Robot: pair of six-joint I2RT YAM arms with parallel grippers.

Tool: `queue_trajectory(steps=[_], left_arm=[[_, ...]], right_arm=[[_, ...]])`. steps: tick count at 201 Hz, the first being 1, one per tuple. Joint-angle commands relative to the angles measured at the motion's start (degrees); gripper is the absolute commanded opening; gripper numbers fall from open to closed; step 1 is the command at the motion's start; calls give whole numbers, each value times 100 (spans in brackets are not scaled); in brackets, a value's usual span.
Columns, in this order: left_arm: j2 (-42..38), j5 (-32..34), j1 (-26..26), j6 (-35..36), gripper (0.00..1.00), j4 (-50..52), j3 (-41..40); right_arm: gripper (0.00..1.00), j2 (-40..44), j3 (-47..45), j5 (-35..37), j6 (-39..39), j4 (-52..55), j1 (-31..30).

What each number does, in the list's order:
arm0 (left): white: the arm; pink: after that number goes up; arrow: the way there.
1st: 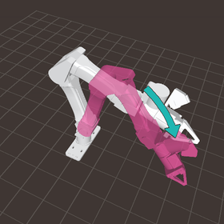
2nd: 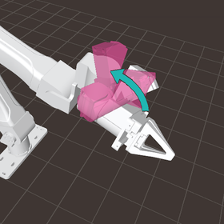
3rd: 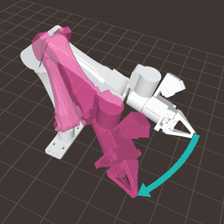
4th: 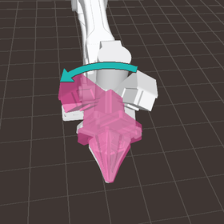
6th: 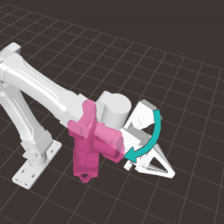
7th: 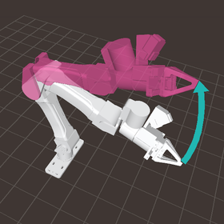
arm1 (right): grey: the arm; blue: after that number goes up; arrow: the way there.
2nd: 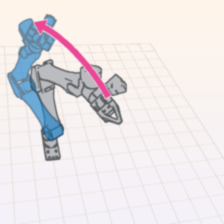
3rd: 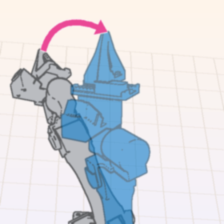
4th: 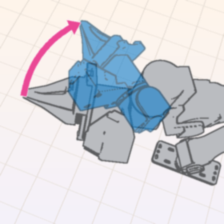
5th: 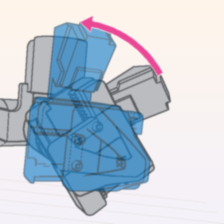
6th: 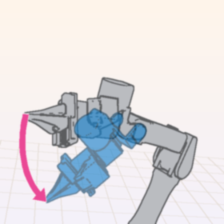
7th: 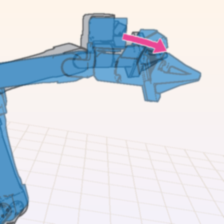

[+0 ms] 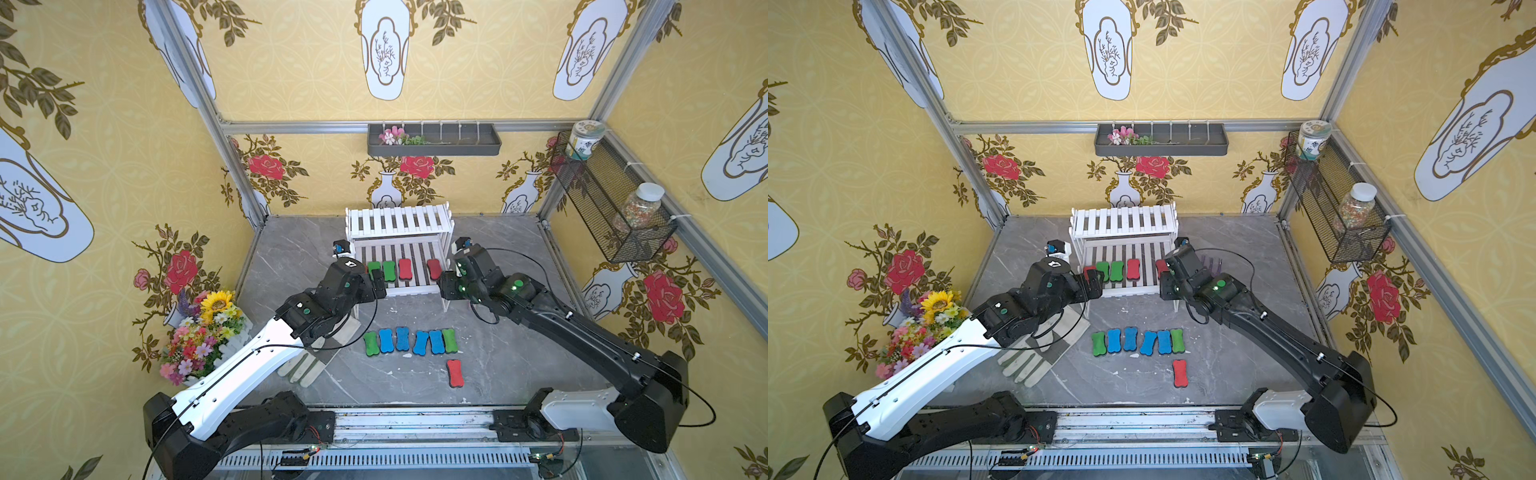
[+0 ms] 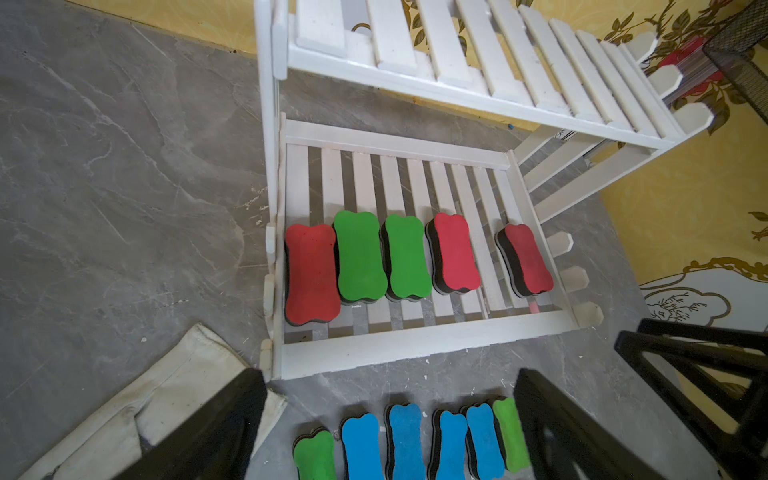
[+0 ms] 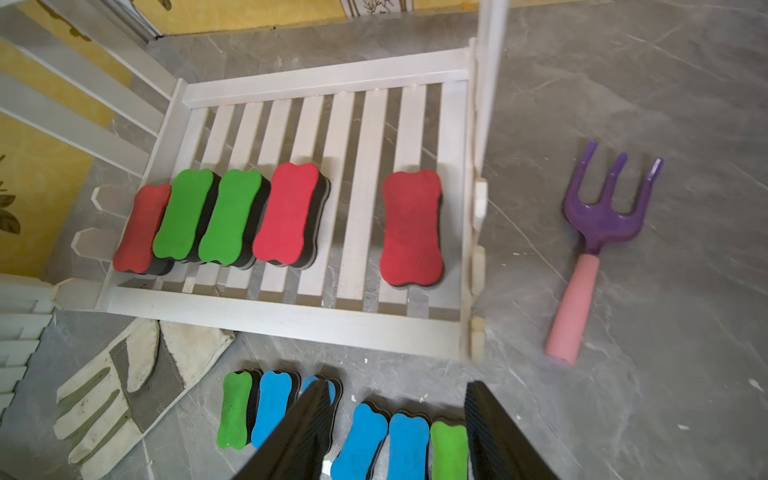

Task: Remove the whiteboard erasers from the shelf
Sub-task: Pick up the whiteboard eraser from the shelf.

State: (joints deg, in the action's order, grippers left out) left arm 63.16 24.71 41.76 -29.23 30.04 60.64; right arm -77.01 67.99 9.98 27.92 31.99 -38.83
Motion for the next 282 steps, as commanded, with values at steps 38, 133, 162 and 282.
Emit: queue_trajectory(steps=[38, 133, 162, 282], left_arm=[[-319, 551, -79, 340, 100, -67, -124], [-573, 372, -273, 383, 100, -218, -510], [-664, 287, -273, 372, 99, -271, -596], [-814, 195, -273, 405, 99, -306, -678]], right_arm=[[56, -1019, 865, 337, -659, -184, -1], [50, -1760, 1267, 1127, -808, -62, -103], [49, -1909, 1264, 1290, -705, -21, -195], [46, -2057, 1197, 2060, -373, -159, -417]])
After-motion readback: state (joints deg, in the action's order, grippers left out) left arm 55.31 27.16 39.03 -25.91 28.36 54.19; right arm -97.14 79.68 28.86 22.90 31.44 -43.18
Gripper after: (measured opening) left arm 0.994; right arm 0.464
